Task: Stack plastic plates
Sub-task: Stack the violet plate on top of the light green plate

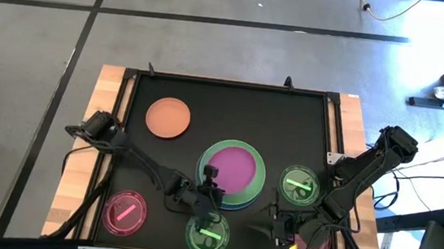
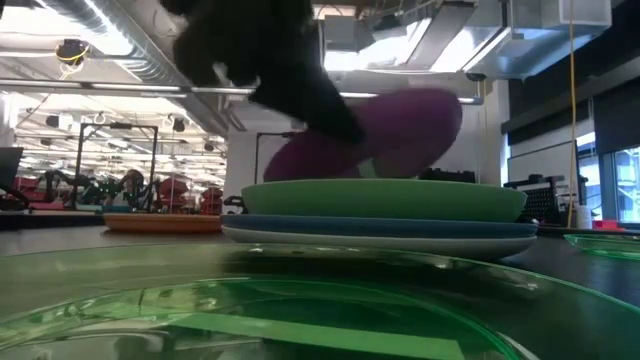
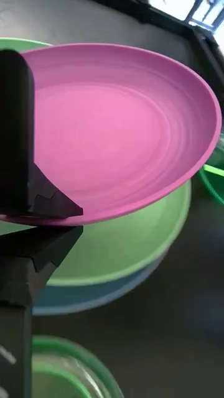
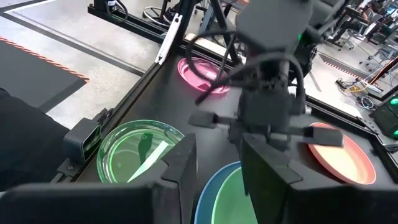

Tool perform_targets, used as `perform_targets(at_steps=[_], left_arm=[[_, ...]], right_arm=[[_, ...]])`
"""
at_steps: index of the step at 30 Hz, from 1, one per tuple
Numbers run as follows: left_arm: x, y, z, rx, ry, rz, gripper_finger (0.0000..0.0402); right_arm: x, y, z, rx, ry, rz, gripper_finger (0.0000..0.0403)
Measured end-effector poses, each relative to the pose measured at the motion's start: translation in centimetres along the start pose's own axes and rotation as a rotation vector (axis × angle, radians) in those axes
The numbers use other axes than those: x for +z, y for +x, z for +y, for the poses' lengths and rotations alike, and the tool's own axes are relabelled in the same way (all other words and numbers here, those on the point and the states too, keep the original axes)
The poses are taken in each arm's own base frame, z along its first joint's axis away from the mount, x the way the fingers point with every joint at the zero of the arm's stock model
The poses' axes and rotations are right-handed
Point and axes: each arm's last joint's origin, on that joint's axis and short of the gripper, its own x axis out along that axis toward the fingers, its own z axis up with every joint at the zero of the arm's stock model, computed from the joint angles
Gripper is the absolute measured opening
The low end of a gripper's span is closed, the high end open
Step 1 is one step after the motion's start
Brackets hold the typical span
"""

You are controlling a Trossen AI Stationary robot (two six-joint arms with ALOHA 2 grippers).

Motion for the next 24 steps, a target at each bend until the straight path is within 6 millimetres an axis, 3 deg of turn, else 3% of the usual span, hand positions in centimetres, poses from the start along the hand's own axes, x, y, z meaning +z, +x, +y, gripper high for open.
perform_targets(at_steps=[7, 17, 24], left_arm=[[-0.7, 1.2, -0.1, -0.060, 0.000, 0.041, 0.0017], [-0.8, 1.3, -0.1, -0.059, -0.029, 0.054, 0.0021], [-0.9, 1.2, -0.1, -0.061, -0.057, 0.065, 0.0067]], right_arm=[[0.0, 0.0, 0.0, 0.000, 0.000, 0.000, 0.0117], [0.0, 0.0, 0.0, 0.000, 0.000, 0.000, 0.0117], [0.0, 0.0, 0.0, 0.000, 0.000, 0.000, 0.0117]])
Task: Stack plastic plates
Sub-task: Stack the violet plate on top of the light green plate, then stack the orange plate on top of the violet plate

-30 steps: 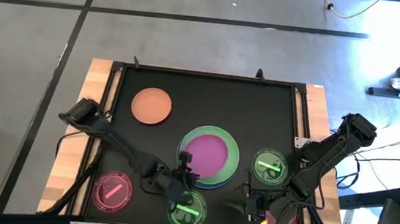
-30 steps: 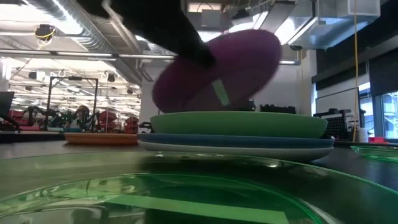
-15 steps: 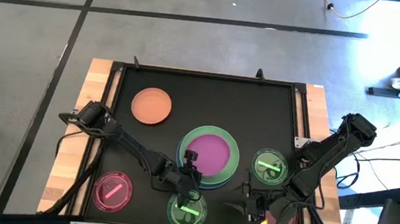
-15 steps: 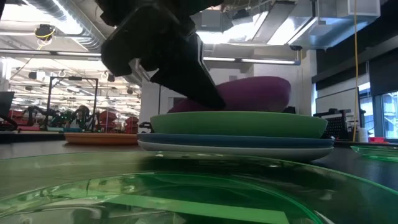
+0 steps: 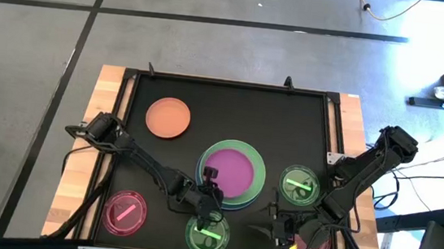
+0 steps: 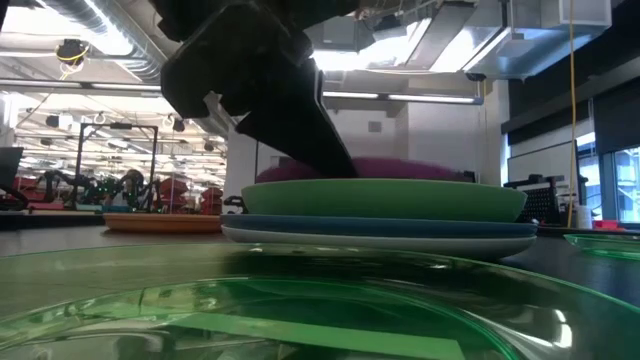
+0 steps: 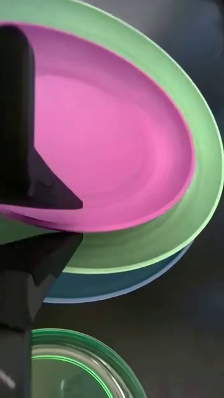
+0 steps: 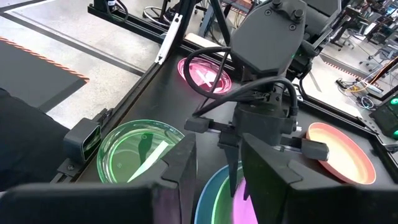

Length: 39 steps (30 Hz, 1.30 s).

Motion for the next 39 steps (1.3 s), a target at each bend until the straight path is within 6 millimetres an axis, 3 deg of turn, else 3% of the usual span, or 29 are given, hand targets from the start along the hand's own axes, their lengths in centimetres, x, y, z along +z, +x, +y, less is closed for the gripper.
perform_targets(at_steps=[8, 17, 26, 33, 39], left_arm=[[0.2, -0.7, -0.3, -0.041, 0.005, -0.003, 0.0110], [1.1, -6.9, 1.0, 0.070, 0.004, 0.014, 0.0111], [-2.1, -11.1, 5.2, 0.282, -0.101, 0.177, 0.0112], [-6.1, -10.9, 10.1, 0.250, -0.278, 0.311, 0.0112], [-9.3, -8.9, 13.4, 0.298, -0.399, 0.447, 0.0112]], right_arm=[[0.0, 0.0, 0.0, 0.000, 0.000, 0.000, 0.0117], [-0.1, 0.0, 0.0, 0.001, -0.004, 0.005, 0.0117], [-0.1, 0.0, 0.0, 0.007, 0.001, 0.004, 0.0117], [-0.1, 0.0, 0.0, 0.008, -0.002, 0.005, 0.0117], [-0.1, 0.0, 0.0, 0.007, -0.003, 0.005, 0.0117]])
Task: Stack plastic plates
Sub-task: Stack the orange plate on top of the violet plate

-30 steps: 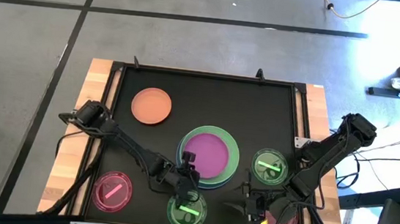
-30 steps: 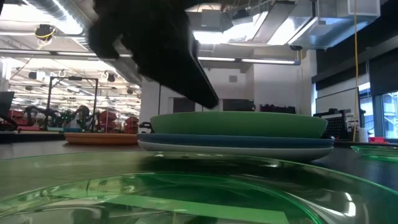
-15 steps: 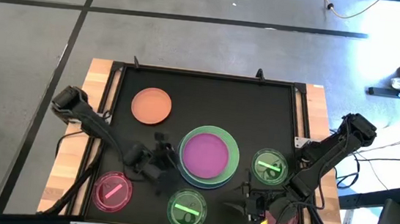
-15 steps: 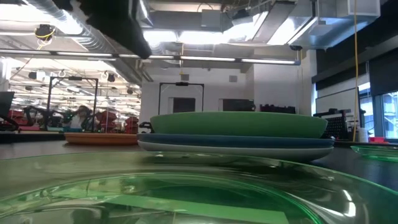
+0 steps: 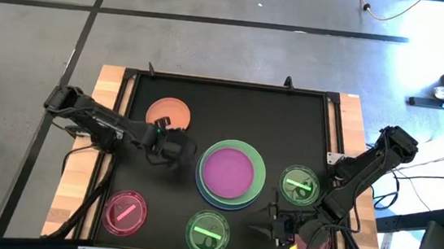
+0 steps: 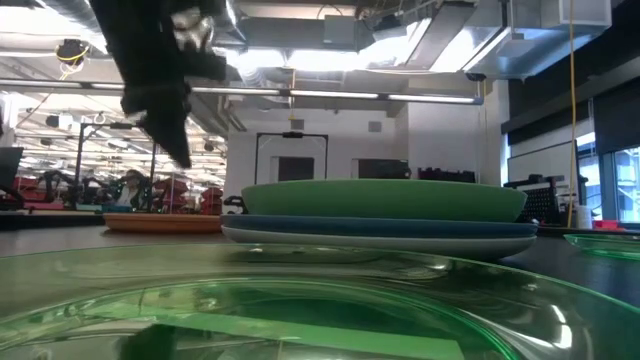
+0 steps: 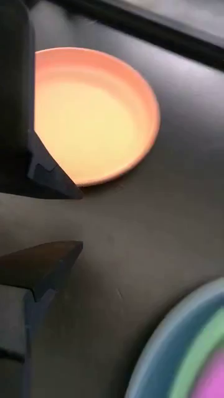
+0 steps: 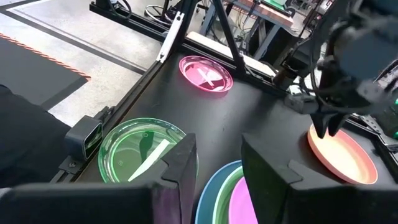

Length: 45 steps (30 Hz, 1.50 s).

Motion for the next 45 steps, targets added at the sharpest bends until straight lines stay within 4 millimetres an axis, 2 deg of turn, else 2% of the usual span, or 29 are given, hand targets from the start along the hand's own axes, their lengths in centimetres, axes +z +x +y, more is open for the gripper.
perform_targets(at_steps=[4, 8, 16, 25, 28, 35, 39, 45], left_arm=[[-0.6, 2.5, 1.4, 0.032, -0.014, 0.098, 0.0112], [-1.1, 4.1, 2.6, 0.061, -0.020, 0.127, 0.0112], [-2.3, 6.3, 3.4, 0.024, 0.036, 0.133, 0.0112], [-3.7, 8.0, 4.0, -0.008, -0.009, 0.132, 0.0109], [-4.0, 8.2, 4.0, -0.016, -0.005, 0.141, 0.0089], [-3.8, 8.0, 3.7, -0.009, 0.042, 0.125, 0.0009], [-2.9, 7.0, 3.2, 0.037, 0.084, 0.102, 0.0011], [-0.4, 4.0, 1.5, 0.018, 0.142, 0.020, 0.0007]], right_arm=[[0.0, 0.0, 0.0, 0.000, -0.001, 0.001, 0.0117], [-0.1, 0.1, -0.1, -0.004, -0.005, 0.007, 0.0117], [-0.3, 0.4, -0.5, -0.016, -0.012, 0.032, 0.0117], [-0.5, 0.5, -0.7, -0.022, -0.008, 0.045, 0.0117], [-0.5, 0.5, -0.7, -0.022, -0.008, 0.045, 0.0117], [-0.5, 0.5, -0.7, -0.022, -0.011, 0.045, 0.0117], [-0.5, 0.5, -0.7, -0.022, -0.010, 0.044, 0.0117], [-0.5, 0.5, -0.7, -0.023, -0.010, 0.044, 0.0117]])
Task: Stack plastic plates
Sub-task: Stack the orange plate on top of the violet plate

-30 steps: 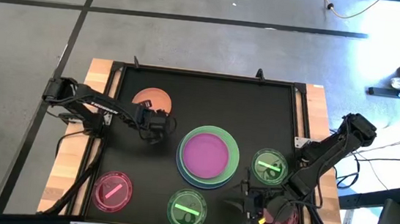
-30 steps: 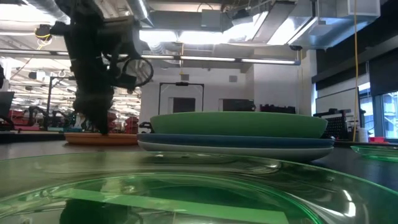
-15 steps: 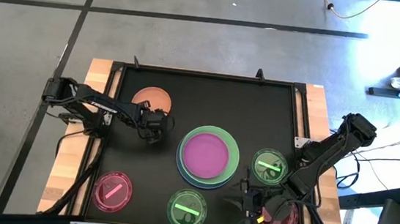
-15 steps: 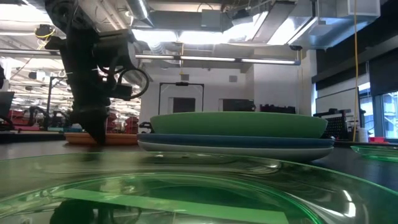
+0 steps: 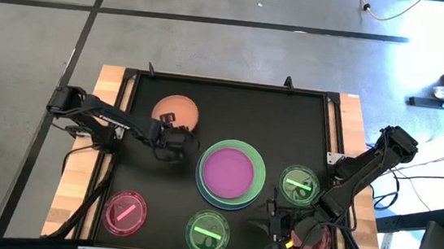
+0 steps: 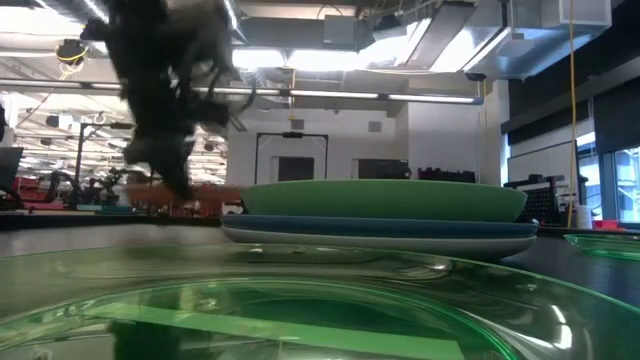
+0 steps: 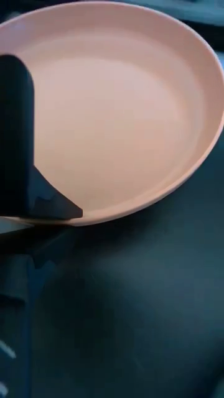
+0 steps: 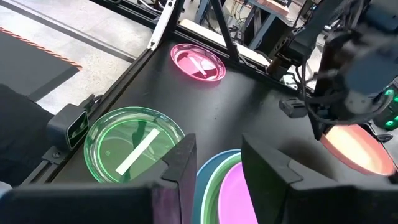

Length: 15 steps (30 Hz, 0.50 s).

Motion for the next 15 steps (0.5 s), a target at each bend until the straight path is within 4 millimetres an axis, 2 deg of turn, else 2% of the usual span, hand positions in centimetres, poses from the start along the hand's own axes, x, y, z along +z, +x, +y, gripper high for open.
perform_targets(at_steps=[4, 8, 12, 15], left_arm=[[2.2, -2.6, -1.3, -0.051, 0.024, -0.125, 0.0007], [4.7, -5.2, -2.7, -0.136, 0.057, -0.325, 0.0007], [6.0, -7.2, -4.5, -0.276, 0.104, -0.522, 0.0007], [6.4, -7.9, -6.0, -0.349, 0.129, -0.619, 0.0007]], right_arm=[[0.0, 0.0, 0.0, 0.000, 0.000, 0.000, 0.0117], [0.0, 0.1, -0.1, -0.004, 0.002, 0.001, 0.0117], [0.0, 0.1, -0.2, -0.006, 0.003, 0.002, 0.0117], [0.0, 0.1, -0.2, -0.006, 0.002, 0.002, 0.0117]])
